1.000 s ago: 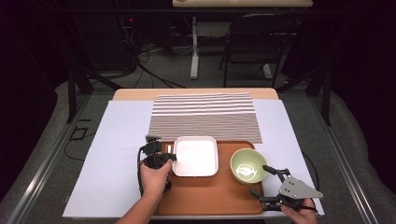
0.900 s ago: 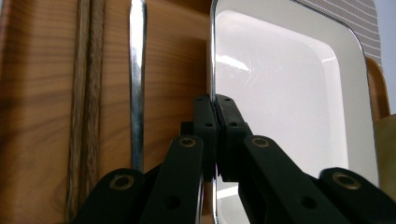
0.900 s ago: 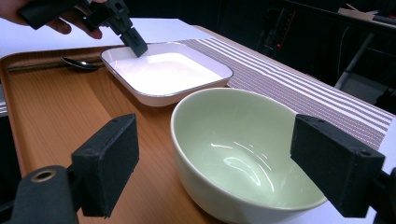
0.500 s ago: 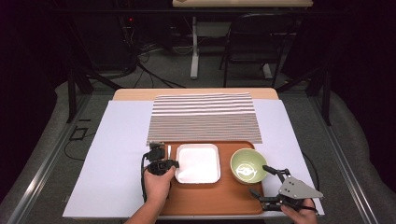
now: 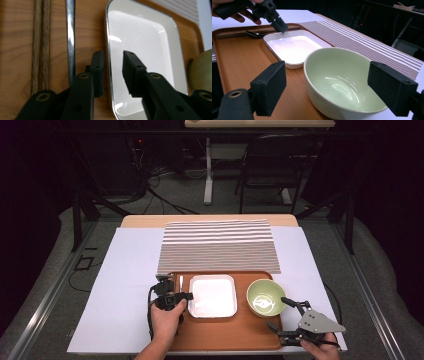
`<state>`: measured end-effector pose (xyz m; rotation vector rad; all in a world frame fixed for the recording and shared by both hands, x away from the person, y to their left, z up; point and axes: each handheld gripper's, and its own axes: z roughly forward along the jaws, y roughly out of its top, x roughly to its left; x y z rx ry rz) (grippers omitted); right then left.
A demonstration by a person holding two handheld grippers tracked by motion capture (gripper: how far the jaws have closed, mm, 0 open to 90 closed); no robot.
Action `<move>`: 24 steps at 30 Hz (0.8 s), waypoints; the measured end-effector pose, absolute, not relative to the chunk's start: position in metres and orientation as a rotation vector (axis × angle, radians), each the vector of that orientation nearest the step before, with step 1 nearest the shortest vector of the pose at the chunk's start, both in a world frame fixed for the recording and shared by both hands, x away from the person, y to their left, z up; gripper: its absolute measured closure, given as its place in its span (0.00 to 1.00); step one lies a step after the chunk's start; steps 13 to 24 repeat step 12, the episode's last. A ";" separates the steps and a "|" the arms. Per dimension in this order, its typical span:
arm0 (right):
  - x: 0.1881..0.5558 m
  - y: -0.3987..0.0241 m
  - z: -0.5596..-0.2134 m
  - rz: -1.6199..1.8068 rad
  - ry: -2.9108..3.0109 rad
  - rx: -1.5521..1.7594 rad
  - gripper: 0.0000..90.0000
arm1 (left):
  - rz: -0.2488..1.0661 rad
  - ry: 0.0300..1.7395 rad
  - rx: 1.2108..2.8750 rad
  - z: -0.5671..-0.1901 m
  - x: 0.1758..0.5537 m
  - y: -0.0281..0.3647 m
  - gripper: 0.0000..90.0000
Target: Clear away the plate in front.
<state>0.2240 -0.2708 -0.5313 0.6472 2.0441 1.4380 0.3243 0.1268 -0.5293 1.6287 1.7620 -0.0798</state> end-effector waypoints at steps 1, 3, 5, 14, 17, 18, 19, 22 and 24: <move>0.224 -0.271 -0.531 1.437 2.043 0.645 0.17 | -0.068 1.747 1.637 -0.526 0.323 0.129 0.72; 0.224 -0.271 -0.531 1.436 2.044 0.648 0.17 | -0.054 1.715 1.648 -0.521 0.322 0.134 0.64; 0.224 -0.271 -0.532 1.433 2.043 0.649 0.17 | -0.036 1.699 1.662 -0.517 0.321 0.138 0.58; 0.225 -0.270 -0.532 1.425 2.045 0.644 0.17 | 0.195 1.604 1.683 -0.510 0.312 0.156 0.42; 0.225 -0.270 -0.532 1.425 2.045 0.644 0.17 | 0.195 1.604 1.683 -0.510 0.312 0.156 0.42; 0.225 -0.270 -0.532 1.425 2.045 0.644 0.17 | 0.195 1.604 1.683 -0.510 0.312 0.156 0.42; 0.225 -0.270 -0.532 1.425 2.045 0.644 0.17 | 0.195 1.604 1.683 -0.510 0.312 0.156 0.42; 0.225 -0.270 -0.532 1.425 2.045 0.644 0.17 | 0.195 1.604 1.683 -0.510 0.312 0.156 0.42; 0.225 -0.270 -0.532 1.425 2.045 0.644 0.17 | 0.195 1.604 1.683 -0.510 0.312 0.156 0.42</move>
